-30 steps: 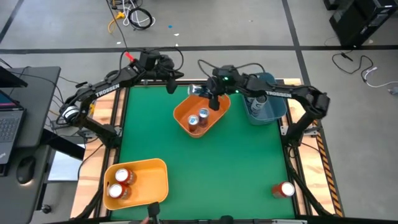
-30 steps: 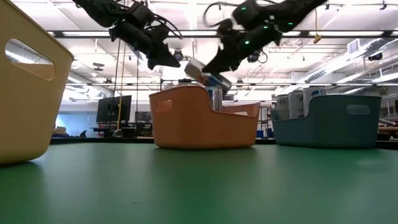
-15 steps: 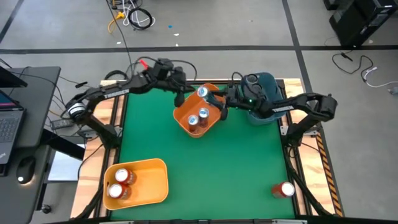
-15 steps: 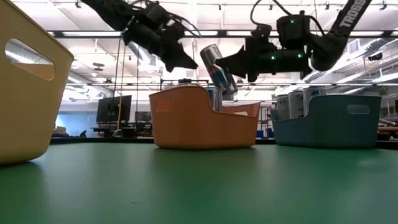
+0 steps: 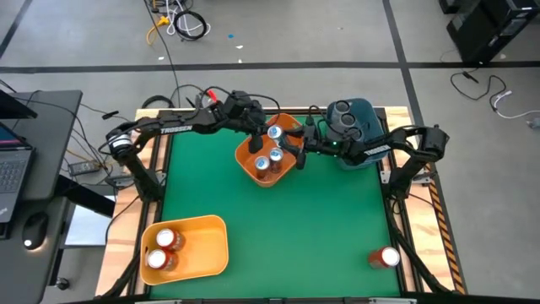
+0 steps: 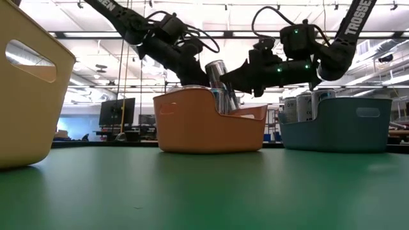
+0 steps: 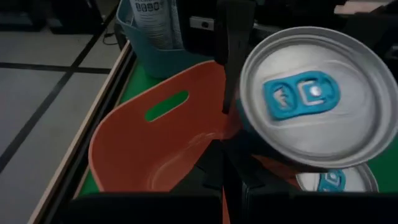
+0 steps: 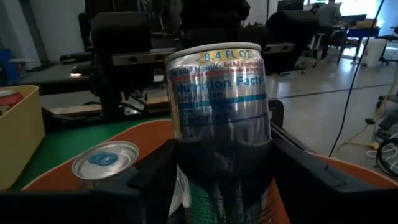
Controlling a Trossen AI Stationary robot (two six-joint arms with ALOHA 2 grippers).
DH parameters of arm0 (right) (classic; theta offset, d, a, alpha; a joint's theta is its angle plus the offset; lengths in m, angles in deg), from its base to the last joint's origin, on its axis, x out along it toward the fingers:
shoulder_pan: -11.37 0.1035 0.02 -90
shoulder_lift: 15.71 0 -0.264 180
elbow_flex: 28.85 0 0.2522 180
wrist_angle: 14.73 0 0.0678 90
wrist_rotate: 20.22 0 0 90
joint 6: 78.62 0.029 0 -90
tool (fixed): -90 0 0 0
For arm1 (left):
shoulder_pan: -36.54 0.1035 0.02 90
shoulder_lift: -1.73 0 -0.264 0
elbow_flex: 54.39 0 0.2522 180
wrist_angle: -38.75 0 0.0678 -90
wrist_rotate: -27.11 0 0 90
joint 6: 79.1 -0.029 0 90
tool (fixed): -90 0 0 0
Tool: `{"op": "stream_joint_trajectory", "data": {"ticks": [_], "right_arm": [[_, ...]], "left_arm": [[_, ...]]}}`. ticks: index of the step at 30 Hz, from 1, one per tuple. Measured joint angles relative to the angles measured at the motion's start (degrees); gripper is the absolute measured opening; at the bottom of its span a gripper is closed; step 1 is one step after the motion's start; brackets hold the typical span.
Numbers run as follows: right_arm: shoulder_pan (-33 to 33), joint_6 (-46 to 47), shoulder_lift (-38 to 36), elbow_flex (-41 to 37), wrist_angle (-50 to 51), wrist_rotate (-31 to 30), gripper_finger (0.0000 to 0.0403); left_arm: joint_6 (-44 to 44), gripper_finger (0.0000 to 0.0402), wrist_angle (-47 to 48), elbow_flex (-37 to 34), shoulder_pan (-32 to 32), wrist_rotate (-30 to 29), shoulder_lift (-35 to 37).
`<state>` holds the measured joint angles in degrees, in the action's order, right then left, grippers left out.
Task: Sort soda cans
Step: Put the blue soda can into the orange bin
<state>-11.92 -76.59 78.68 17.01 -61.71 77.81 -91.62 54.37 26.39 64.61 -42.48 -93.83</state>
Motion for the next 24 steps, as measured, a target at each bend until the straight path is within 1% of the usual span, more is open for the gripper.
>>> {"op": "stream_joint_trajectory", "data": {"ticks": [5, 15, 24], "right_arm": [[0.01, 0.37, 0.0, 0.04, 0.05, 0.14, 0.0251], [-0.02, 0.87, 0.0, 0.13, 0.1, 0.97, 0.025], [-0.09, 2.61, 0.02, 0.76, 0.49, 1.7, 0.0264]], "left_arm": [[1.2, 0.0, -2.82, 0.13, -0.43, 0.83, -1.46], [2.32, 0.0, -4.26, 0.13, -1.86, 0.14, -1.89], [2.67, 0.0, -5.66, 0.13, -2.51, 0.29, -2.92]]}}
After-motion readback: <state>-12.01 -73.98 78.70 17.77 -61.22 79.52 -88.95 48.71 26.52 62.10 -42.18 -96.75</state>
